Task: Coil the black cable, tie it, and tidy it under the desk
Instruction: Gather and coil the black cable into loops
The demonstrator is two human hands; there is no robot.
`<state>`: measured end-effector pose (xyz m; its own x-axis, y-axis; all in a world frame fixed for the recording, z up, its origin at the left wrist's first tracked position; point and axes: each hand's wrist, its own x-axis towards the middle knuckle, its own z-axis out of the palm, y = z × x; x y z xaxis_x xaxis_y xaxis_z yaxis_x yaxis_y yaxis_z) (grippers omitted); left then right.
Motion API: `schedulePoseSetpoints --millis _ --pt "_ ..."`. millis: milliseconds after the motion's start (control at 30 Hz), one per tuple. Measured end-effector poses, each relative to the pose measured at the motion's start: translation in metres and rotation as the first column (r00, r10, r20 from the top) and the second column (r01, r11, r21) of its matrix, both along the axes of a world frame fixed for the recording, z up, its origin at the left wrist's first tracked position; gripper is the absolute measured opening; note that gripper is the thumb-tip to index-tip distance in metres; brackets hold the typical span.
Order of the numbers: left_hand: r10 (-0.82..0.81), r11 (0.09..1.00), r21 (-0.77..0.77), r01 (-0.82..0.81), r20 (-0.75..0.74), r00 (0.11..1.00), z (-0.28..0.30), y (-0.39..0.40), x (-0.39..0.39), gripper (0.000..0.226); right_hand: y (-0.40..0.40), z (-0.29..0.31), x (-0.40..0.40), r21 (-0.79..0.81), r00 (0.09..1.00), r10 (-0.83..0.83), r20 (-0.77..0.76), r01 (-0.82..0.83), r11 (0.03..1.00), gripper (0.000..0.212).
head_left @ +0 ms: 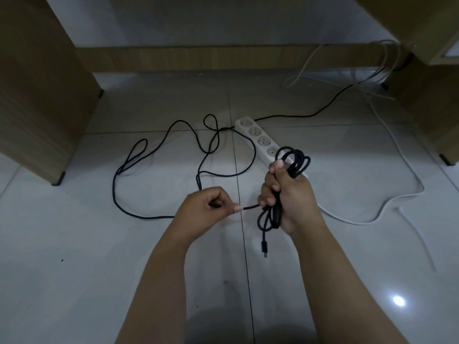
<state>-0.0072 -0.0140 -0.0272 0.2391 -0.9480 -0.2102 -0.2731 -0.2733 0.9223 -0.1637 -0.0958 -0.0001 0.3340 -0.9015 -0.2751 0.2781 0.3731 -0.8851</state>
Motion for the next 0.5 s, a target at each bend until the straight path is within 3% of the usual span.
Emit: schedulePoseSetpoints --millis 167,233,300,400,500 --pt "0.251 0.956 -0.168 -0.239 0.057 0.966 0.003 0.006 0.021 0.036 -0.008 0.000 -0.013 -0.105 0.927 -0.084 -0.366 0.049 0.993 0.028" --pt "0.287 0.935 -0.214 -0.283 -0.013 0.958 0.006 0.005 0.021 0.033 -0.005 -0.005 -0.008 -0.171 0.793 -0.056 -0.607 -0.061 0.983 0.021" --pt "0.263 0.937 -0.232 -0.263 -0.032 0.964 0.010 0.002 0.014 0.029 0.004 -0.008 0.004 -0.206 0.675 0.015 -0.737 -0.247 0.947 0.024" --pt "0.226 0.940 -0.261 -0.218 -0.001 0.974 0.013 -0.006 0.002 0.022 0.020 -0.009 0.021 -0.198 0.728 0.188 -0.659 -0.410 0.891 0.029" --pt "0.211 0.939 -0.254 -0.231 -0.104 0.972 0.016 -0.010 -0.007 0.020 0.030 -0.009 0.028 -0.167 0.783 0.338 -0.522 -0.483 0.860 0.029"
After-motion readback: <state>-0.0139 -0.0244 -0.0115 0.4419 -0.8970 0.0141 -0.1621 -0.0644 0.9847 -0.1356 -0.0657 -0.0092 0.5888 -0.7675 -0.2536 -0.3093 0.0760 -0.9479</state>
